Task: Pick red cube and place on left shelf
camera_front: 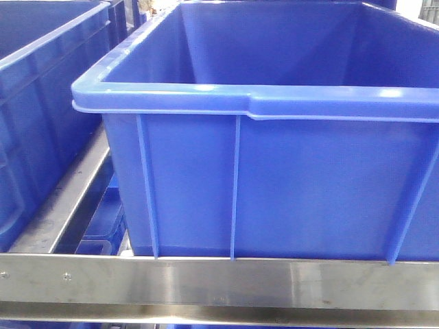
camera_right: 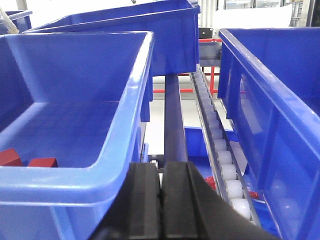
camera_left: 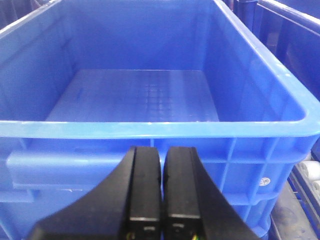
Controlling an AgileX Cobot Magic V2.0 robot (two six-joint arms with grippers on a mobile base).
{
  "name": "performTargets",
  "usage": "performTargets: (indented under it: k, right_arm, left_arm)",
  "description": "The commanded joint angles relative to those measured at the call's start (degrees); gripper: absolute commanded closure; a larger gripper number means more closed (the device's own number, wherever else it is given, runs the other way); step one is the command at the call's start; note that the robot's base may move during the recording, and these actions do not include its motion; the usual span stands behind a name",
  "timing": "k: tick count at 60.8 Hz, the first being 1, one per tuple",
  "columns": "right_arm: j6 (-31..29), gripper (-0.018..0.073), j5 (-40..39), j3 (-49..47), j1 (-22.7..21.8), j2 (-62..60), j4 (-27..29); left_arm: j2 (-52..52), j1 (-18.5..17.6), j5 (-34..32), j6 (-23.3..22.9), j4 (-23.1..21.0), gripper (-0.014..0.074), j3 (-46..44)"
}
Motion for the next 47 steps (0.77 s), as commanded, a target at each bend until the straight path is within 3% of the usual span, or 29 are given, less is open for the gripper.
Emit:
performTargets:
  k: [1,47]
  right_arm:
    - [0.2,0.0518,-5.6,-0.9,-0.4,-1.3,-0.6]
    - [0.2,0.0518,-5.6,-0.9,-0.4,-1.3,-0.6]
  left_arm:
    - [-0.8,-0.4,-4.9,0.0,-0.4,0.0495,1.3]
    - [-0.8,-0.4,-4.9,0.0,-0.4,0.0495,1.3]
